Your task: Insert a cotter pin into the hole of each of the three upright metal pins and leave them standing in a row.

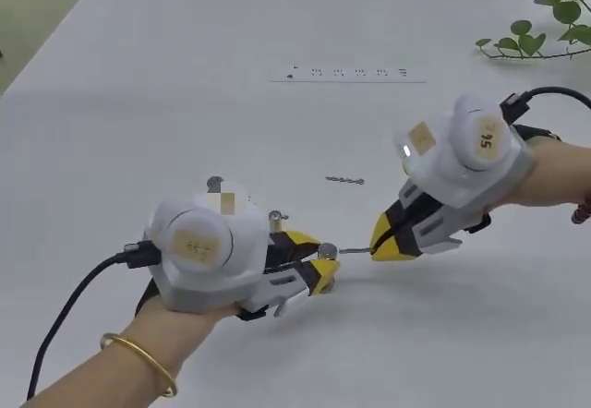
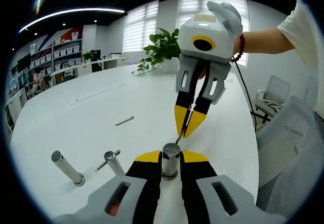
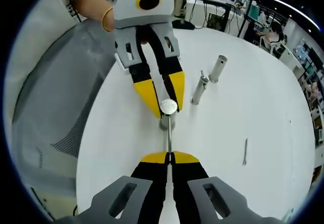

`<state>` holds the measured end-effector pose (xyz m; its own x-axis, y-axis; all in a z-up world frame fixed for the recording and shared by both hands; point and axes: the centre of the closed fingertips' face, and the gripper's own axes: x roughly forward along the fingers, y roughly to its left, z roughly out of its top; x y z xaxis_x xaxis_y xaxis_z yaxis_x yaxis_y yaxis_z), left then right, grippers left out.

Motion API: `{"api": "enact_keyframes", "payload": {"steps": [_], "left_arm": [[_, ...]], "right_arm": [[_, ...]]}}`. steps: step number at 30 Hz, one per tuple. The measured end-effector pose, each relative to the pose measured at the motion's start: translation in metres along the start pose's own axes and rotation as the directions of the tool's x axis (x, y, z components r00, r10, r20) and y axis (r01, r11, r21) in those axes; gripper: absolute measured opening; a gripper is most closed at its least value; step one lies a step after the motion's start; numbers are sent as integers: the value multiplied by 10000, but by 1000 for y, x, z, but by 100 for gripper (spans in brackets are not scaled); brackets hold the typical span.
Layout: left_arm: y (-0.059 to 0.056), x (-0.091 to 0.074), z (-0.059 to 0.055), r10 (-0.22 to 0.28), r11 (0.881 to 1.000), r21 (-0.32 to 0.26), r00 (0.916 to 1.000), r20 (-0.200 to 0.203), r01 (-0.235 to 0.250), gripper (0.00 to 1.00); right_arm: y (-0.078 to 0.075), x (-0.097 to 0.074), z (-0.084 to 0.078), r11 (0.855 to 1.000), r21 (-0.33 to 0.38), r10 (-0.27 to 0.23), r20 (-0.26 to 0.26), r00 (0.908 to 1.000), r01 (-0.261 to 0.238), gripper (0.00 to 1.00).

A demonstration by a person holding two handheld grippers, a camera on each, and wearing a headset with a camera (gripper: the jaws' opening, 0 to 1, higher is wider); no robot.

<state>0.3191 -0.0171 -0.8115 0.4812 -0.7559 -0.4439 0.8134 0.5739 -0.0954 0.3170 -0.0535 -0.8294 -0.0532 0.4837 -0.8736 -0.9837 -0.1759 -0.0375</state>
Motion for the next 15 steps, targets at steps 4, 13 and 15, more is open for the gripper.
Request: {"api": "enact_keyframes", "payload": {"steps": [4,13,15], "left_arm": [[0,0,0,-6,10000,2,10000,-17,6,12],[0,0,-1,-105,9999,-63,9999,-15,104,12],[0,0,-1,-141,9999,-57,9999,-21,141,12]], "right_arm": [[-1,1,2,10000,-91,-16,-29,10000,15,3],[-1,-1,4,9997,-250,-29,-88,10000,27,3],[-1,-1,4,9996,-271,-39,-100,9999,36,3]]}}
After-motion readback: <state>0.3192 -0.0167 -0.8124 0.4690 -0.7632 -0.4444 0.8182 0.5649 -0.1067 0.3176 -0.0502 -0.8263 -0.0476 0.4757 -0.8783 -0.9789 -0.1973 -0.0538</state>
